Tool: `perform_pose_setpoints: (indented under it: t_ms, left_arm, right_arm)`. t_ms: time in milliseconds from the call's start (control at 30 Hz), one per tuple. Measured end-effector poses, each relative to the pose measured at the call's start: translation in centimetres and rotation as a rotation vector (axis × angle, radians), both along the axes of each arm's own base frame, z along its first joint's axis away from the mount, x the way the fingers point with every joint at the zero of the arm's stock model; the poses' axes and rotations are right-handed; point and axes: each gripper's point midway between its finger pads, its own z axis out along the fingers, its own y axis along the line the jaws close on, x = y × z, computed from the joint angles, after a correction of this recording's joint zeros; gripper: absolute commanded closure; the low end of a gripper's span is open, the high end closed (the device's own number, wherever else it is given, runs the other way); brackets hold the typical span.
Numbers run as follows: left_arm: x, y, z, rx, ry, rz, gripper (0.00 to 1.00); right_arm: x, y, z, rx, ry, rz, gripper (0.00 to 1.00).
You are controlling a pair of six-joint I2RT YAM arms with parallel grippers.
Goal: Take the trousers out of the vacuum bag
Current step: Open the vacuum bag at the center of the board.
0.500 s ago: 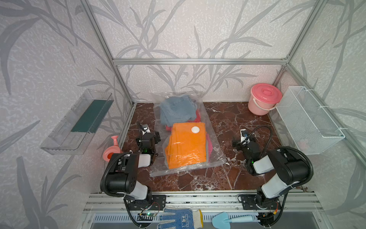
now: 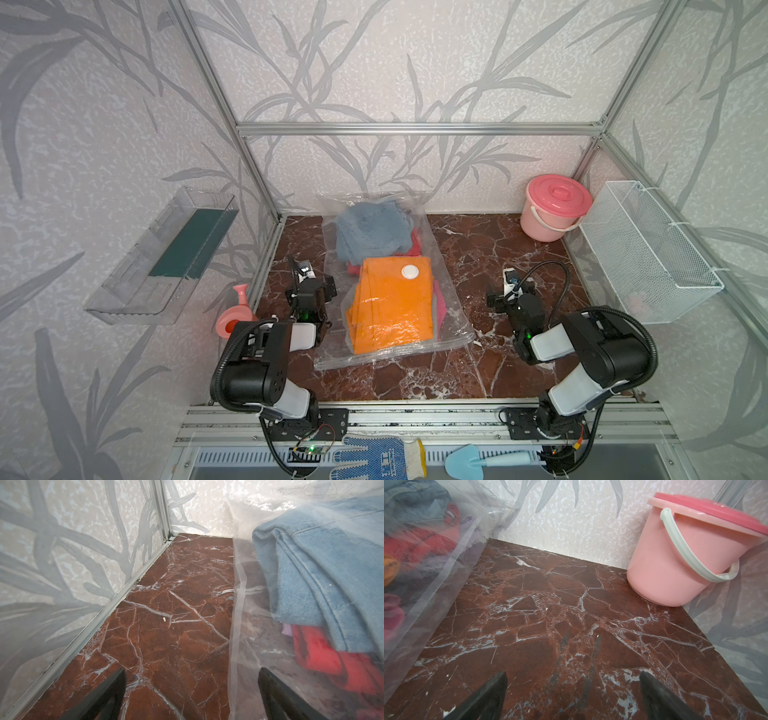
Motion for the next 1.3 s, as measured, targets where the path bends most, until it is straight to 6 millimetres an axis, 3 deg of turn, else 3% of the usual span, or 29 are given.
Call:
perform_pose_setpoints:
  t_ms: [433,567,633,733,800,833,867,933,1067,1133,1300]
  left_arm:
    - [0.1,-0.1,0.0,-0.002,-0.001,-0.009,0.01]
    - [-0.6,-0.5,1.4,0.011,0.031,-0.007,0.01]
    - [-0.5,-0.5,4.8,-0.010,0.012,0.014,0.01]
    - [-0.2,-0.3,12.6,-0.104,-0.114,0.069,0.01]
    - [-1.4,0.2,17.0,-0.202,-0.209,0.127,0.01]
    - [-2.4,0.5,18.8,-0.248,-0.259,0.147,0.01]
    - [-3.5,0.7,19.8,-0.283,-0.296,0.158,0.01]
    - [-6.1,0.9,20.1,-0.351,-0.338,0.174,0.02]
    - [-8.9,-0.2,17.4,-0.434,-0.302,0.124,0.05]
    - [-9.3,-1.3,16.1,-0.456,-0.234,0.073,0.08]
    - [-9.4,-5.4,13.2,-0.514,-0.047,-0.099,0.16]
  right_arm:
    - [0.0,-0.2,-0.2,-0.004,0.008,-0.009,0.01]
    - [-0.4,-0.4,1.7,-0.006,0.007,-0.033,0.01]
    - [0.0,-0.2,4.9,0.014,0.011,-0.032,0.01]
    - [1.2,1.0,14.0,0.126,-0.079,-0.015,0.01]
    - [-0.1,1.4,20.8,0.297,-0.196,0.004,0.01]
    - [-1.5,1.4,23.0,0.390,-0.251,0.019,0.01]
    - [-2.6,1.2,24.1,0.458,-0.292,0.027,0.01]
    - [-4.7,0.6,24.1,0.581,-0.362,0.051,0.02]
    - [-2.3,1.8,16.6,0.592,-0.026,0.029,0.01]
    - [-1.6,3.0,14.4,0.575,0.112,0.018,0.01]
    - [-2.7,5.8,13.5,0.480,0.263,0.010,0.01]
